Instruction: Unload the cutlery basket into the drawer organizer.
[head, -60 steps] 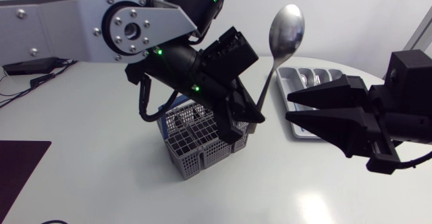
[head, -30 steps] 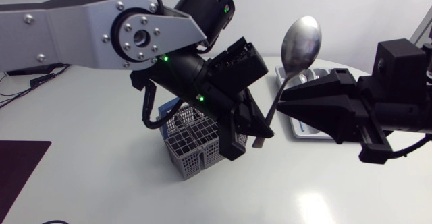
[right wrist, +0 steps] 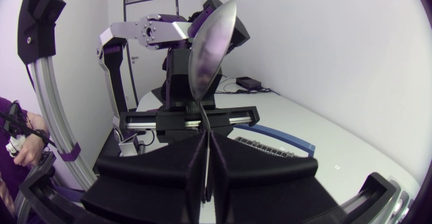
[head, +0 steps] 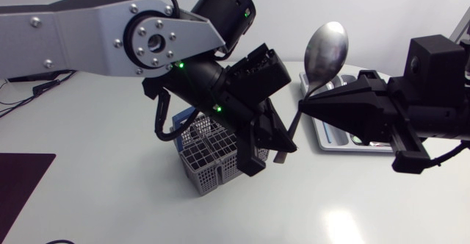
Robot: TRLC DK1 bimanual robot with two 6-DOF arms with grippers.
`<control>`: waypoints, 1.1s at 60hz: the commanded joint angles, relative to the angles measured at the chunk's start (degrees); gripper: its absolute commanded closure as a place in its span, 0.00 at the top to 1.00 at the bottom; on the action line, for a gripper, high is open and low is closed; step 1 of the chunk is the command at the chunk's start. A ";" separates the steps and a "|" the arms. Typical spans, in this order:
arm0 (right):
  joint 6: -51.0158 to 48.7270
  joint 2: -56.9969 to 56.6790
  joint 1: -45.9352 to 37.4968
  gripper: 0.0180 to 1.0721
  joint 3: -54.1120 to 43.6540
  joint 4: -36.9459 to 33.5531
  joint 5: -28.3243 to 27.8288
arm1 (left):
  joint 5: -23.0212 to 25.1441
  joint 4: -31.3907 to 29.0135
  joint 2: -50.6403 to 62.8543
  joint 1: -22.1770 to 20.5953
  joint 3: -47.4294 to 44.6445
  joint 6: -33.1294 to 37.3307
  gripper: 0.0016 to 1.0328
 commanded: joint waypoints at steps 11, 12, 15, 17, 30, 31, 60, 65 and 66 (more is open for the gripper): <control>2.52 1.73 -0.50 0.06 2.58 0.24 3.16 | 0.91 0.15 0.57 2.47 0.82 -1.41 0.81; 2.70 1.82 -0.68 0.06 2.67 0.33 3.43 | 0.91 0.15 0.48 2.47 0.90 -1.50 0.81; 3.49 2.00 -1.82 0.06 3.11 0.60 4.40 | -0.32 0.42 -0.14 3.26 0.90 -2.38 0.87; 3.93 2.35 -2.61 0.06 3.28 0.86 5.54 | -0.85 1.38 -0.40 3.79 0.82 -3.52 0.88; 5.34 6.04 -7.09 0.06 5.92 0.86 16.70 | -13.07 7.36 -2.07 3.61 -0.59 -8.88 0.89; 5.60 6.48 -7.45 0.06 6.18 0.77 17.75 | -13.68 7.71 -2.16 3.52 -0.68 -9.14 0.89; 4.81 21.24 -6.04 0.06 16.03 -3.54 51.33 | -27.48 12.99 -4.44 0.71 -4.63 -11.17 0.89; 4.54 25.81 -6.13 0.06 19.63 -5.12 55.55 | -28.89 13.25 -5.41 0.53 -5.69 -10.81 0.89; 4.54 26.43 -6.13 0.06 20.16 -5.47 55.99 | -29.15 13.25 -5.85 0.53 -5.86 -10.73 0.89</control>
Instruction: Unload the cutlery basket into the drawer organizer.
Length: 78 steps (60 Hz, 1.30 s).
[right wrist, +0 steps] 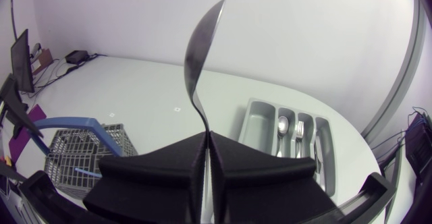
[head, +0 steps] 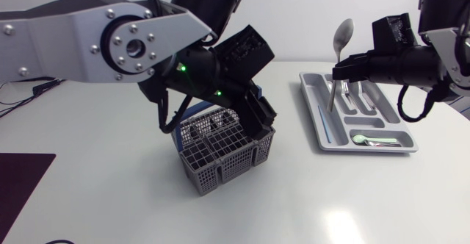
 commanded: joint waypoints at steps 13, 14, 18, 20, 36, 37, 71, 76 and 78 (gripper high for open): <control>-0.07 12.51 0.12 0.06 10.07 -2.55 10.79 | -1.81 0.59 -4.53 0.82 -3.75 -0.58 0.89; -0.07 13.04 0.12 0.06 10.42 -2.55 11.40 | -1.99 0.68 -4.88 1.00 -4.11 -0.58 0.89; -0.07 15.67 -0.05 0.06 12.53 -3.34 13.78 | -2.69 1.12 -5.50 1.09 -5.07 -0.50 0.89; -0.15 17.26 -0.05 0.06 13.50 -3.43 15.36 | -3.22 1.30 -5.76 1.18 -5.42 -0.50 0.89; -0.07 29.12 -0.40 0.05 23.43 -6.50 25.12 | -3.57 1.47 -7.78 2.85 -7.44 -0.50 0.89; -0.07 29.82 -0.40 0.05 24.04 -6.94 25.29 | -3.57 1.47 -7.87 2.93 -7.53 -0.50 0.89; 0.46 50.13 -3.04 0.05 46.72 -16.87 34.26 | -3.57 1.56 -12.70 4.34 -11.66 0.47 0.89; 0.64 52.59 -4.01 0.05 49.18 -17.93 34.17 | -3.57 1.56 -12.88 4.34 -11.75 0.65 0.89; 0.99 53.29 -4.36 0.05 49.80 -18.28 34.17 | -3.57 1.56 -12.97 4.34 -11.84 0.65 0.89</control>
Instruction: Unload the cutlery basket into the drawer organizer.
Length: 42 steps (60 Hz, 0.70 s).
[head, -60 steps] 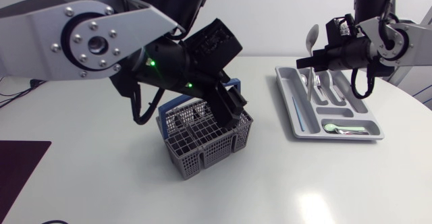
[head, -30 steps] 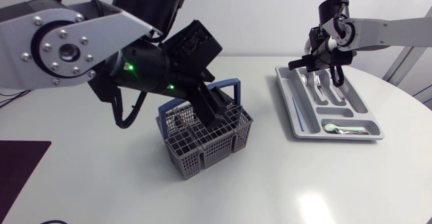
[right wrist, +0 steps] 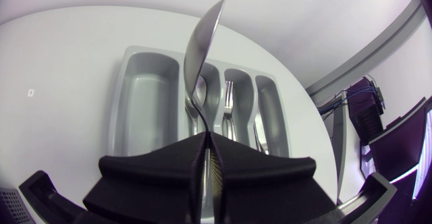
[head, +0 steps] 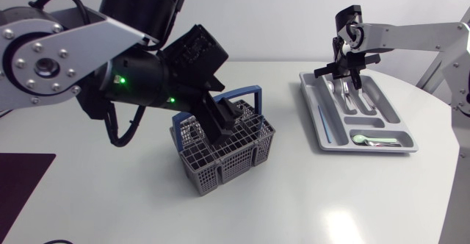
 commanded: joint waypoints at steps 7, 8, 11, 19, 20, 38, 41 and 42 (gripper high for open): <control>1.23 5.29 -1.76 0.05 5.53 -1.85 0.99 | -0.32 0.25 -1.29 0.60 -1.46 0.43 0.89; 1.41 5.81 -1.94 0.05 6.06 -2.11 0.99 | -0.32 0.34 -1.29 0.51 -1.46 0.43 0.89; 1.84 6.95 -2.38 0.05 7.46 -2.81 0.90 | -0.32 0.34 -1.29 0.51 -1.46 0.43 0.89; 1.93 9.68 -3.26 0.05 10.54 -4.13 0.46 | -0.32 0.42 -1.29 0.51 -1.37 0.43 0.89; 2.02 9.86 -3.34 0.05 10.89 -4.31 0.46 | -0.32 0.42 -1.29 0.51 -1.37 0.34 0.89; 2.81 14.25 -4.05 0.05 16.25 -7.03 -0.68 | -0.32 0.42 -1.38 0.25 -1.37 0.16 0.89; 2.99 14.78 -4.05 0.05 17.04 -7.56 -0.68 | -0.32 0.42 -1.47 0.25 -1.37 0.16 0.89; 3.08 14.95 -4.05 0.05 17.39 -7.74 -0.77 | -0.32 0.42 -1.47 0.25 -1.37 0.16 0.89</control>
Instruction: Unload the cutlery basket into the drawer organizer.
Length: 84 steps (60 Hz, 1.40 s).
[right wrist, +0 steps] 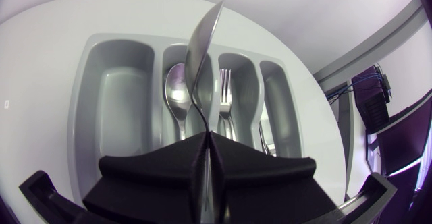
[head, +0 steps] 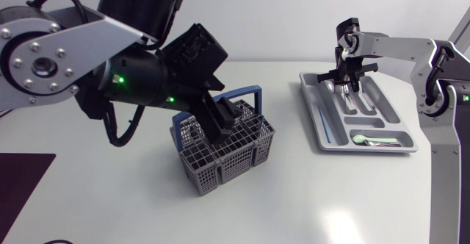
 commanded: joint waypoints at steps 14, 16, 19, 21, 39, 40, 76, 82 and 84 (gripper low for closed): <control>1.66 4.12 -0.53 0.06 4.53 -2.32 -0.36 | -0.40 0.34 -1.27 -0.01 -1.28 0.16 0.89; 1.66 4.65 -0.53 0.06 5.06 -2.58 -0.36 | -0.40 0.25 -1.27 -0.10 -1.28 0.16 0.89; 1.66 5.53 -0.62 0.06 6.11 -3.02 -0.36 | -0.49 0.25 -1.27 -0.19 -1.19 0.16 0.89; 1.74 6.23 -0.62 0.07 6.99 -3.81 -0.53 | -0.49 0.16 -1.36 -0.19 -1.11 0.16 0.89; 3.15 7.02 -0.53 0.24 8.66 -6.36 -2.38 | -1.28 -0.28 -1.54 -0.72 -0.67 0.16 0.89; 3.33 6.85 -0.53 0.24 8.49 -6.28 -2.64 | -1.28 -0.28 -1.54 -0.72 -0.67 0.16 0.89; -1.24 -29.54 4.66 0.51 -31.77 13.15 -13.45 | -1.99 -0.19 -1.63 -1.95 -1.46 1.83 0.89; -4.41 -38.68 6.06 0.51 -41.88 18.07 -20.22 | -2.25 0.07 -1.63 -2.74 -2.07 2.63 0.89; -5.81 -41.84 6.50 0.51 -45.22 19.92 -22.33 | -2.34 0.16 -1.63 -3.09 -2.42 3.15 0.89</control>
